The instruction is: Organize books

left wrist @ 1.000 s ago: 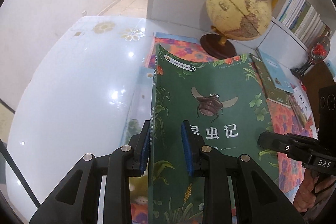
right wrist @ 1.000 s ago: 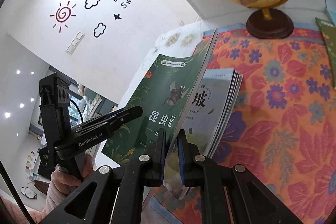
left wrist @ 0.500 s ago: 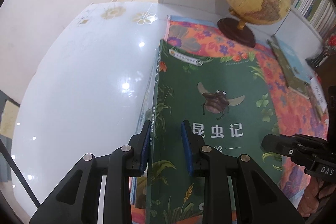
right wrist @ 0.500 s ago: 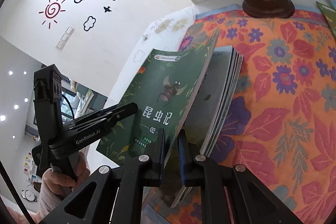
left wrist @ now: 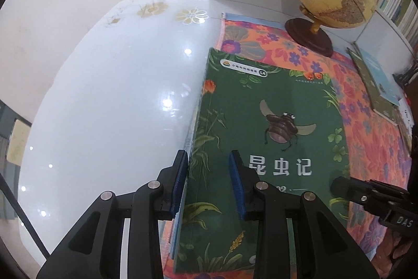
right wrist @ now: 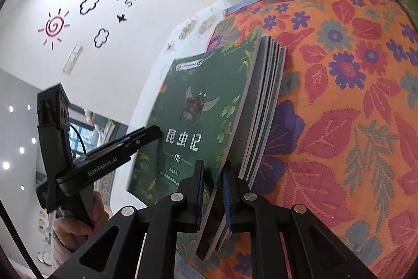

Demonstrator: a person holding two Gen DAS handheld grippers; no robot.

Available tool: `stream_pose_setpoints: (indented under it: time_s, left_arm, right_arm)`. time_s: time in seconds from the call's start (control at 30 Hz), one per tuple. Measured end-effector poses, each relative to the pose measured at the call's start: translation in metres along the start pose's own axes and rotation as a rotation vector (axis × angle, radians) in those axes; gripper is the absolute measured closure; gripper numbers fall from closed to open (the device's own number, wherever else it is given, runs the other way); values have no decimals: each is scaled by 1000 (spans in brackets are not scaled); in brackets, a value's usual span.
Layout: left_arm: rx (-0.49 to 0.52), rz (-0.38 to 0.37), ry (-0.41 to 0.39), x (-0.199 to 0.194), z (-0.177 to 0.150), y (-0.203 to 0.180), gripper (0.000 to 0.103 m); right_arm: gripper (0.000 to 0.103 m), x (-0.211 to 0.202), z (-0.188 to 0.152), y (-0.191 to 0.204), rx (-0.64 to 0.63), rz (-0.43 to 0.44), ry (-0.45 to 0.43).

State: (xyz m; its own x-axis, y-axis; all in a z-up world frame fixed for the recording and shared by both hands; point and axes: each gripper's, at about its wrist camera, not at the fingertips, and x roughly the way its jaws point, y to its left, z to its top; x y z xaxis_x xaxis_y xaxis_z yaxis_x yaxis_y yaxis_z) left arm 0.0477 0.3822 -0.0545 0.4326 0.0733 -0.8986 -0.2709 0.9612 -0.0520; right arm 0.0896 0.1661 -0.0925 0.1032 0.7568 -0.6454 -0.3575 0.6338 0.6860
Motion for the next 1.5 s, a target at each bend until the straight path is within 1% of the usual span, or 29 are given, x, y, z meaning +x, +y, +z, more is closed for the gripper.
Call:
stream_pose_setpoints:
  time_s: [0.1, 0.2, 0.27, 0.3, 0.33, 0.37, 0.4, 0.5, 0.57, 0.67, 0.77, 0.83, 0.9, 0.97, 1.03, 1.1, 1.17, 1.2, 1.27, 1.33, 1.4, 1.43, 1.47, 1.5]
  left_arm:
    - [-29, 0, -4, 2, 2, 5, 72]
    - [-57, 43, -18, 1, 3, 11, 72]
    - [-106, 41, -12, -2, 5, 20, 72]
    - [-120, 36, -13, -4, 5, 22, 72]
    - [-142, 32, -19, -7, 6, 25, 72]
    - [-154, 36, -24, -10, 7, 25, 68]
    - [-163, 41, -29, -13, 8, 24, 67]
    - [-157, 29, -50, -22, 14, 13, 67]
    - [-130, 11, -79, -30, 20, -8, 67]
    - [-69, -22, -110, -36, 30, -44, 65]
    - [1, -92, -114, -35, 40, -94, 64]
    - [32, -138, -105, -29, 45, -125, 63]
    - [68, -171, -86, -19, 49, -157, 63]
    - [99, -205, -65, -6, 51, -194, 63]
    - [118, -237, -38, 8, 53, -223, 63]
    - [143, -256, -22, 22, 53, -252, 63]
    - [169, -268, -10, 36, 54, -276, 63]
    - [176, -271, -6, 43, 55, -285, 63]
    - [182, -287, 5, 61, 57, -303, 63]
    - [169, -293, 15, 77, 61, -313, 63]
    - [147, -291, 38, 93, 65, -319, 62]
    - [123, -302, 40, 99, 68, -319, 62]
    - [98, -315, 20, 99, 72, -318, 62]
    - [87, -319, 18, 100, 75, -318, 62]
  right_arm:
    - [91, -1, -3, -10, 94, 49, -22]
    - [90, -5, -6, -18, 174, 78, -24]
    - [90, -13, -8, -22, 194, 63, -29]
    - [88, -17, -8, -23, 195, 48, -34]
    - [84, -24, -8, -25, 191, 14, -44]
    - [81, -30, -8, -28, 186, -7, -55]
    - [79, -39, -9, -33, 185, -24, -71]
    - [78, -68, -7, -52, 198, -44, -113]
    - [78, -92, -5, -68, 210, -70, -151]
    - [77, -130, -1, -95, 230, -135, -224]
    - [73, -165, 0, -123, 267, -189, -298]
    - [67, -187, 1, -141, 296, -238, -349]
    - [66, -206, 3, -161, 314, -287, -388]
    - [66, -226, 5, -181, 333, -357, -432]
    - [66, -238, 9, -198, 345, -400, -453]
    - [66, -245, 16, -215, 356, -409, -449]
    - [66, -240, 25, -230, 355, -394, -391]
    - [66, -238, 29, -235, 351, -405, -377]
    - [66, -240, 32, -240, 335, -458, -390]
    - [66, -241, 37, -247, 319, -480, -386]
    - [66, -237, 41, -255, 330, -443, -385]
    - [66, -237, 42, -258, 331, -426, -390]
    - [66, -236, 45, -260, 323, -421, -396]
    - [66, -235, 47, -260, 313, -422, -399]
